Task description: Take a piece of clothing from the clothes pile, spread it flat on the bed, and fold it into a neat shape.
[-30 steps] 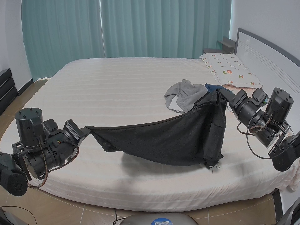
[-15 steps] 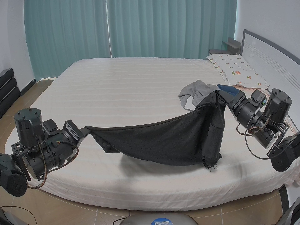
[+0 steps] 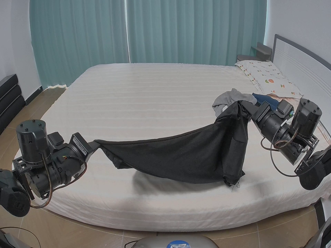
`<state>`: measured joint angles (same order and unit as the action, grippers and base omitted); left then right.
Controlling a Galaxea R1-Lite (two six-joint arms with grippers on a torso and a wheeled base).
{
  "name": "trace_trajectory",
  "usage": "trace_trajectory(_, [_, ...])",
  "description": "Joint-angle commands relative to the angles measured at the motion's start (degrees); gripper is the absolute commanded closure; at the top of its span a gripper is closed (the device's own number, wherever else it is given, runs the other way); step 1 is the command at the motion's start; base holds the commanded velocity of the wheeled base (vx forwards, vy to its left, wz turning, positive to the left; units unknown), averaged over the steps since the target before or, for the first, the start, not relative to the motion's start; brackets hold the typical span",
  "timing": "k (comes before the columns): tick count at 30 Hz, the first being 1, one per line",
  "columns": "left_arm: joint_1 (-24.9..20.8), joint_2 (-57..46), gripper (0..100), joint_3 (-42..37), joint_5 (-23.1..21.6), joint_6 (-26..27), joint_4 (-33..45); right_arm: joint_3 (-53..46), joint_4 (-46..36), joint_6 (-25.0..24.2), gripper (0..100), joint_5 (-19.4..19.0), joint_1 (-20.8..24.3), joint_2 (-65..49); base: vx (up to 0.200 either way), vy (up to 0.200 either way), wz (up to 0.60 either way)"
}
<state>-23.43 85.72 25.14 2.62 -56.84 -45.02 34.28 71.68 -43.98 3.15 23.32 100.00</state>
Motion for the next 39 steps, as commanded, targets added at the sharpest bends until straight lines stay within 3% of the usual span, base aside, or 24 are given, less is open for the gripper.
trace_trajectory(1, [0.0, 0.2, 100, -0.1, -0.1, 0.0, 0.0, -0.2, 0.7, 0.1, 100, 0.0, 0.0, -0.1, 0.0, 0.0, 0.0])
trace_trajectory(15, [-0.7, 0.1, 100, -0.4, -0.3, 0.6, 0.3, -2.6, 2.0, 0.7, 100, -0.1, 0.1, -0.6, 0.0, 0.0, 0.0])
trace_trajectory(34, [-2.2, -4.3, 100, -0.7, 0.1, 1.7, 1.6, -4.9, 3.4, 7.3, 100, -0.3, 1.3, -9.4, -0.2, 0.0, 0.0])
trace_trajectory(39, [-3.6, -12.8, 100, 1.7, 0.2, 4.3, 9.1, -1.7, -0.6, 9.2, 100, -0.4, 0.8, -18.8, -0.08, 0.0, 0.0])
